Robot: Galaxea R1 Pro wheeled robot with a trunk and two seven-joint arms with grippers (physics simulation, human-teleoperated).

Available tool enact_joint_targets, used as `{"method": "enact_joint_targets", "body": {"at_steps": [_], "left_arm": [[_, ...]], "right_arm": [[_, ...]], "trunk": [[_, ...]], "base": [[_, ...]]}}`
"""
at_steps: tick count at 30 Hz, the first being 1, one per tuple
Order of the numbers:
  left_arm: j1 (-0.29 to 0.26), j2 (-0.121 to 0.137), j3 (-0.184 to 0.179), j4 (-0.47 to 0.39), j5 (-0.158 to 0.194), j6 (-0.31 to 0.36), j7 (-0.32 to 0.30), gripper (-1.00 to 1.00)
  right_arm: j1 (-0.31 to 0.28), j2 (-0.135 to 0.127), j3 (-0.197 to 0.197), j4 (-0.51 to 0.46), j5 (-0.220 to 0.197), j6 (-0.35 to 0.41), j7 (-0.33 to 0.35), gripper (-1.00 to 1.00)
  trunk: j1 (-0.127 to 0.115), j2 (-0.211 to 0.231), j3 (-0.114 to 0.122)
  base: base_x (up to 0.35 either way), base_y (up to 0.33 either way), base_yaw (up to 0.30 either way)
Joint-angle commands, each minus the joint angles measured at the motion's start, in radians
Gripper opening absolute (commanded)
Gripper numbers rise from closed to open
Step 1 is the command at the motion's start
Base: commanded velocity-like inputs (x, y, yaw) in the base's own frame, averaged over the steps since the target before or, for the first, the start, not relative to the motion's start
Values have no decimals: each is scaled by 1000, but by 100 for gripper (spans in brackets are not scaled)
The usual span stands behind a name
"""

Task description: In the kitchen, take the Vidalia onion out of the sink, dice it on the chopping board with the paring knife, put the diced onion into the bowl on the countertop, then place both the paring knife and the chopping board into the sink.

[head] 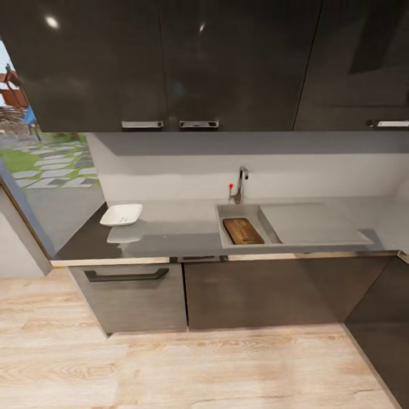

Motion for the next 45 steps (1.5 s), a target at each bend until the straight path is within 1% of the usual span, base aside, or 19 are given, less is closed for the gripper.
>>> {"method": "enact_joint_targets", "body": {"at_steps": [1,17,27,33,40,45], "left_arm": [[-1,0,-7,1,10,-3,-3,100],[-1,0,-6,-7,9,-2,-3,100],[-1,0,-6,-1,9,-2,-3,100],[-1,3,-9,1,7,-6,-6,100],[-1,3,-13,4,6,-7,-6,100],[-1,3,-14,43,6,-6,-6,100]], "right_arm": [[0,0,8,-2,-2,0,-7,100],[0,0,7,-2,-2,1,-11,100],[0,-1,9,-2,5,1,-14,100],[0,15,11,-2,5,1,-10,100],[0,18,11,-2,5,1,-10,100],[0,18,12,-2,6,1,-10,100]], "trunk": [[1,-2,0],[1,-2,24],[1,-2,25],[1,-2,25],[1,-2,25],[1,-2,25]], "base": [[0,0,0],[0,0,0],[0,0,0],[0,0,0],[0,0,0],[0,0,0]]}}
